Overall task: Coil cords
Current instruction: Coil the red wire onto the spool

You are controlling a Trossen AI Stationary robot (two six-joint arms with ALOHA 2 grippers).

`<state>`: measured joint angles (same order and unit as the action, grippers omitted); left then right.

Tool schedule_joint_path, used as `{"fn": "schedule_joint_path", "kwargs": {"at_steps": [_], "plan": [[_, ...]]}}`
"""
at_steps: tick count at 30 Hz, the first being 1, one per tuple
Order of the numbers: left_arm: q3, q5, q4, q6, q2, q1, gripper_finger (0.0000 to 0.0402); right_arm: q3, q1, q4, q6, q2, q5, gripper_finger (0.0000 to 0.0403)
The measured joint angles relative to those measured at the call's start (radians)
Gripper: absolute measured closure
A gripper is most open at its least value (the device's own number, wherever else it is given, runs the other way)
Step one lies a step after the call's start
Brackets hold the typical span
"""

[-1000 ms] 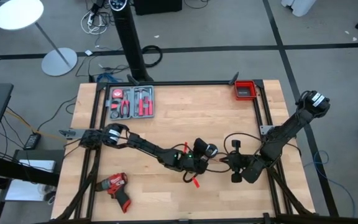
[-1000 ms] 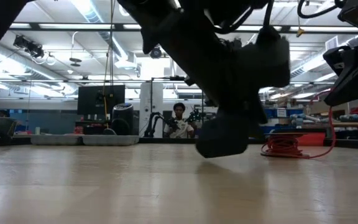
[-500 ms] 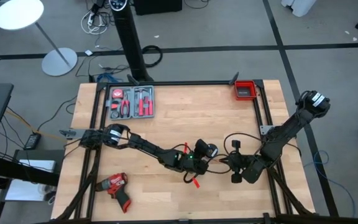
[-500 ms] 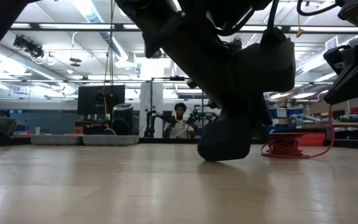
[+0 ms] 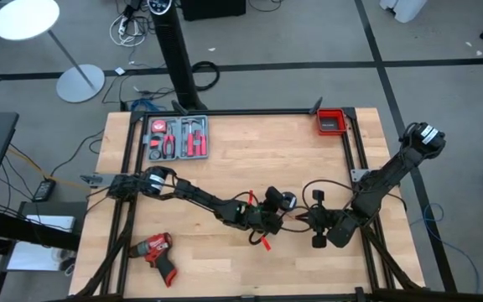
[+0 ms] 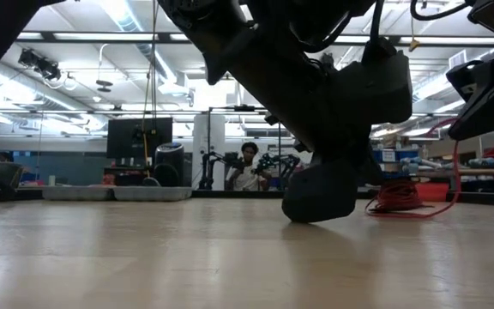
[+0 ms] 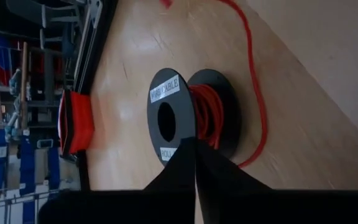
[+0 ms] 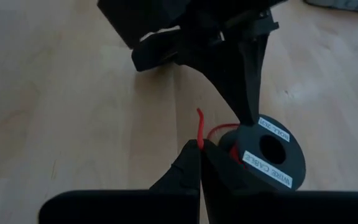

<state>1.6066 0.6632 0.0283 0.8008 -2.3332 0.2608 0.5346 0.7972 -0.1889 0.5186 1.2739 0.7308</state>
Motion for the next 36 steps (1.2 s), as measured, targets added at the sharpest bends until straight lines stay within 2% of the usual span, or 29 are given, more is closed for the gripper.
{"fn": "schedule_joint_path", "kwargs": {"at_steps": [4, 12, 17, 20, 27, 31, 36], "plan": [[0.001, 0.022, -0.002, -0.027, -0.001, -0.001, 0.0400, 0.000, 0.008, 0.011, -0.010, 0.000, 0.007, 0.0403], [0.002, 0.035, -0.027, -0.075, -0.002, -0.001, 0.0401, 0.000, 0.015, 0.171, -0.139, -0.005, 0.017, 0.0403], [0.011, 0.040, -0.058, -0.088, -0.002, -0.001, 0.0401, 0.010, 0.058, 0.159, -0.178, -0.021, 0.144, 0.0403], [0.012, 0.049, -0.073, -0.108, -0.002, 0.001, 0.0401, 0.043, 0.088, 0.068, -0.176, -0.043, 0.207, 0.0403], [0.005, 0.067, -0.118, -0.167, 0.033, 0.013, 0.0401, 0.098, 0.145, -0.252, 0.026, -0.099, 0.292, 0.0403], [0.006, 0.064, -0.143, -0.186, 0.059, 0.030, 0.0401, 0.106, 0.165, -0.290, 0.050, -0.128, 0.301, 0.0403], [0.069, 0.065, -0.270, -0.264, 0.086, 0.042, 0.0401, 0.106, 0.191, -0.302, 0.048, -0.168, 0.290, 0.0403]]}}
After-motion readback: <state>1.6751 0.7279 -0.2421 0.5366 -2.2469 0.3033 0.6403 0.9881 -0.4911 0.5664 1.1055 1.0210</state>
